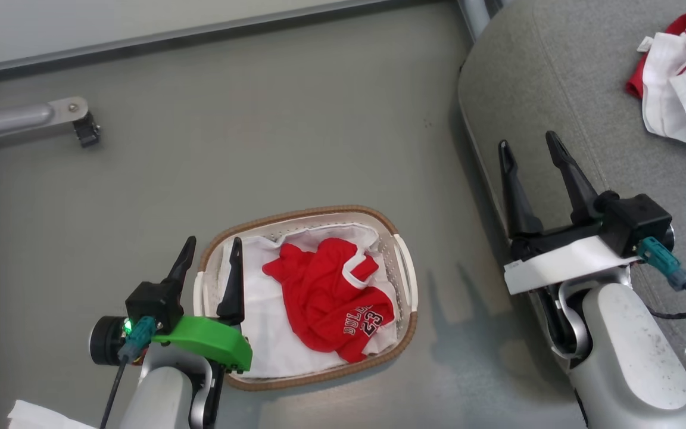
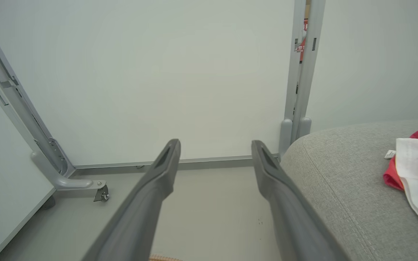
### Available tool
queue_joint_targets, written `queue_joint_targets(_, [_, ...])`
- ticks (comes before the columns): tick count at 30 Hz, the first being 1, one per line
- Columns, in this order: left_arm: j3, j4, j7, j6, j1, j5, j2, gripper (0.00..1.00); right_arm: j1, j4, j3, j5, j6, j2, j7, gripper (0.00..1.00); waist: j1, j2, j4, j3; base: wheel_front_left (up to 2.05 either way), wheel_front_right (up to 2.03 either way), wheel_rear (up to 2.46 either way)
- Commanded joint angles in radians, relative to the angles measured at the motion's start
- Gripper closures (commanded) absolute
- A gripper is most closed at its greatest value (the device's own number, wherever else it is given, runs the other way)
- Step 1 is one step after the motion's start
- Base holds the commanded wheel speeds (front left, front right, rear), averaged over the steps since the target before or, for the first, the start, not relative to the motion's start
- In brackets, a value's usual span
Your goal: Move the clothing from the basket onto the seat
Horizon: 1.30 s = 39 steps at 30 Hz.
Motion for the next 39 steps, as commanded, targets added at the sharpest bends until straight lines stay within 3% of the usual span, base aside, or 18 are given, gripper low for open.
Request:
queue_joint_targets(1, [0.006, 0.010, 0.001, -0.005, -0.029, 0.009, 0.005, 0.00, -0.018, -0.013, 0.008, 0.016, -0.001, -0.003, -0.001, 0.00, 0.0000, 0.0000, -0.090, 0.091, 0.00, 0.00, 0.00])
queue_joint_targets(11, [0.007, 0.111, 0.001, -0.019, -0.146, 0.073, 0.006, 0.00, -0.091, -0.078, 0.049, 0.089, -0.001, -0.002, -0.001, 0.00, 0.0000, 0.0000, -0.168, 0.229, 0.00, 0.00, 0.00])
queue_joint_targets(25, [-0.021, 0.297, 0.001, -0.034, -0.317, 0.113, 0.032, 0.00, -0.161, -0.150, 0.077, 0.134, -0.001, -0.003, -0.001, 0.00, 0.0000, 0.0000, -0.202, 0.385, 0.00, 0.00, 0.00])
queue_joint_targets(39, [-0.148, 0.449, 0.001, -0.035, -0.482, 0.078, 0.082, 0.00, -0.222, -0.199, 0.100, 0.173, -0.001, -0.003, -0.001, 0.00, 0.0000, 0.0000, -0.234, 0.533, 0.00, 0.00, 0.00])
